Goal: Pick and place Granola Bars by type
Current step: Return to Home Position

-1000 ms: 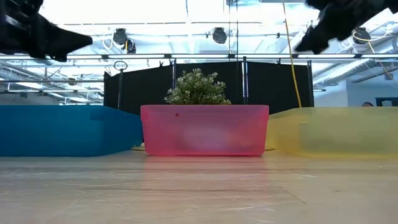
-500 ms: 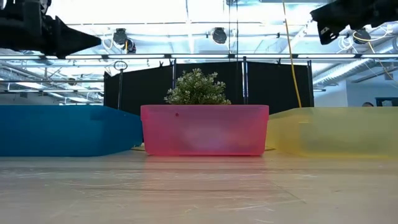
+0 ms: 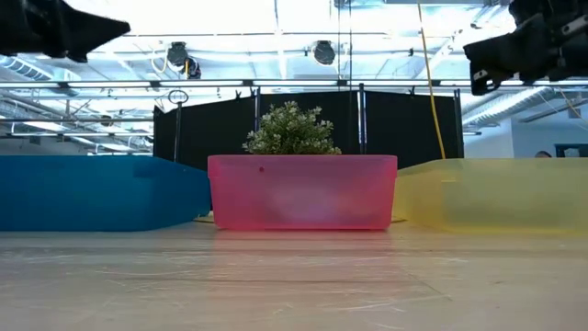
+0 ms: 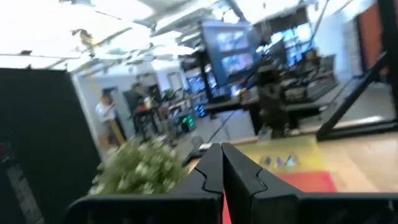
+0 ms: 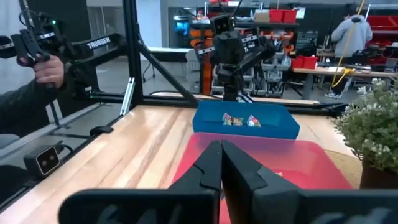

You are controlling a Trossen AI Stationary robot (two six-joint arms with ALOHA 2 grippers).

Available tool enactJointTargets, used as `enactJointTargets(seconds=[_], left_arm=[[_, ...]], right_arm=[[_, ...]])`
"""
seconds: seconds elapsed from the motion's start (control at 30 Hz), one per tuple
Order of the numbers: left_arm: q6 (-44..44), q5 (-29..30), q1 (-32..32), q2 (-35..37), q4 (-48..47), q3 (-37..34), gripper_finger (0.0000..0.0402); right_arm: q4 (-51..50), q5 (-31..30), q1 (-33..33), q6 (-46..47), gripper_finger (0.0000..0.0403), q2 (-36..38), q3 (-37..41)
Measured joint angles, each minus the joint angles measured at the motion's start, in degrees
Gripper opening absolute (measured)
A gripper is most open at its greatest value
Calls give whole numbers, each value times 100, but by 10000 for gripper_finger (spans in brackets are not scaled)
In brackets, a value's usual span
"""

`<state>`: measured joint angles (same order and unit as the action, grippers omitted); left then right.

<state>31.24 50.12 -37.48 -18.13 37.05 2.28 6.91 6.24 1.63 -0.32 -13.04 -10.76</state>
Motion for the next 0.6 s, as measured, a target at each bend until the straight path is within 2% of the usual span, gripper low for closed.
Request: enactJointTargets(seconds=[0.1,0.33,0.4,0.53,0.6], left_arm=[[-159,184,-98,184,-554,-1,3],[-821,-579,322,244,-1501,0,3],[-909,-959,491,245,-1751,0,4],[-937,-2083,830,260,-1743,0,3],[-958,-2292,988,260,-1772,0,3]], right_arm=[[283,0,0,-48,1,192,279],[1043,-11,-76,-441,1,359,749],[999,-15,-145,-478,1,366,751],[923,72,-208,-517,0,367,762],[857,262,-205,-628,0,367,764]])
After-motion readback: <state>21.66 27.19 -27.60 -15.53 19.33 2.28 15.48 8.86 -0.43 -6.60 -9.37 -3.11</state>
